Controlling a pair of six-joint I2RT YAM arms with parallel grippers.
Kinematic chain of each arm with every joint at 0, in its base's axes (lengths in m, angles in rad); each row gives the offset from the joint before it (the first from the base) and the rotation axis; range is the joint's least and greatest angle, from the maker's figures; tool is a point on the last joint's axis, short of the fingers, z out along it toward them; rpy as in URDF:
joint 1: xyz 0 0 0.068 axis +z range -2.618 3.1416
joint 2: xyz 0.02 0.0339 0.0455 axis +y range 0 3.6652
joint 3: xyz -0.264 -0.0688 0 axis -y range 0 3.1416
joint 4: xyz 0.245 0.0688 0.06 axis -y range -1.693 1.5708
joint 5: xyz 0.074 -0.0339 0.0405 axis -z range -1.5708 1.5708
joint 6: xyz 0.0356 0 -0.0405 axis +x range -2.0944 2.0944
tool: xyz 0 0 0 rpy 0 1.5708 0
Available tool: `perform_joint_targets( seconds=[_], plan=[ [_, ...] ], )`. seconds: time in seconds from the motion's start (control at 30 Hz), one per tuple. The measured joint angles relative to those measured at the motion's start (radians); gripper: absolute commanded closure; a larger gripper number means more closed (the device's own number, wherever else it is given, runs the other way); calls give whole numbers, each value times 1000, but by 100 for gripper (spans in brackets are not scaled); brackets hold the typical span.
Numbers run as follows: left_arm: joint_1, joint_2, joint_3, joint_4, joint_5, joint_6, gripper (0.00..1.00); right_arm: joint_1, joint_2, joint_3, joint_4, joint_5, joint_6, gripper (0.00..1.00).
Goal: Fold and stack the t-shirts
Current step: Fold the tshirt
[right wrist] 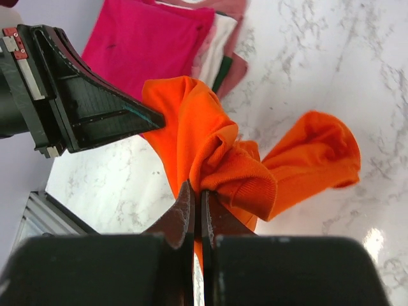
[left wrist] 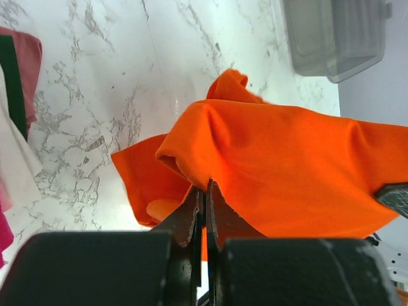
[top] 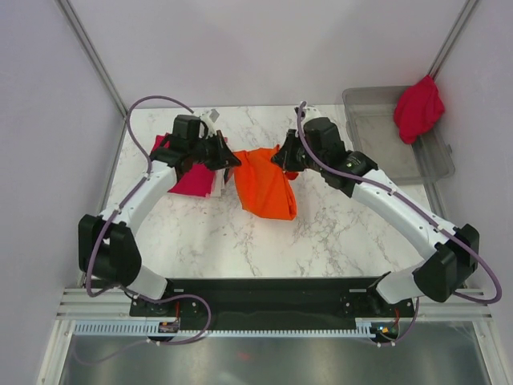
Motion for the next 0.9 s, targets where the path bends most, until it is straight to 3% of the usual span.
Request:
perform_joint_targets(
  seconds=[0.13, 0.33, 0.43, 0.47, 0.5, 0.53, 0.57, 0.67, 0.73, 0.77, 0.9],
  plan=[
    [-16, 90, 2, 0, 27, 5, 98, -5, -65, -121, -15, 52, 37, 100],
    [-120, 232, 29, -3, 61, 37, 96, -5, -299, -473, -46, 156, 154, 100],
    [-194, 288, 51, 10, 78, 48, 74, -10, -462, -619, -109, 227, 229, 97],
    [-217, 306, 59, 13, 82, 53, 58, -11, -515, -652, -128, 251, 255, 92],
    [-241, 324, 67, 19, 85, 60, 53, -13, -566, -681, -150, 275, 280, 89],
    [-257, 337, 72, 23, 86, 63, 41, -16, -615, -706, -169, 296, 306, 77],
    [-267, 345, 72, 30, 86, 69, 38, -18, -658, -726, -187, 316, 334, 53],
    [-275, 349, 72, 35, 86, 79, 34, -18, -752, -776, -235, 362, 404, 23],
    [-275, 349, 75, 42, 87, 87, 33, -18, -791, -804, -259, 382, 438, 18],
    [-275, 349, 75, 45, 87, 89, 32, -18, -809, -819, -272, 390, 455, 9],
    [-291, 349, 75, 56, 85, 101, 32, -18, -838, -881, -299, 426, 528, 4]
  ],
)
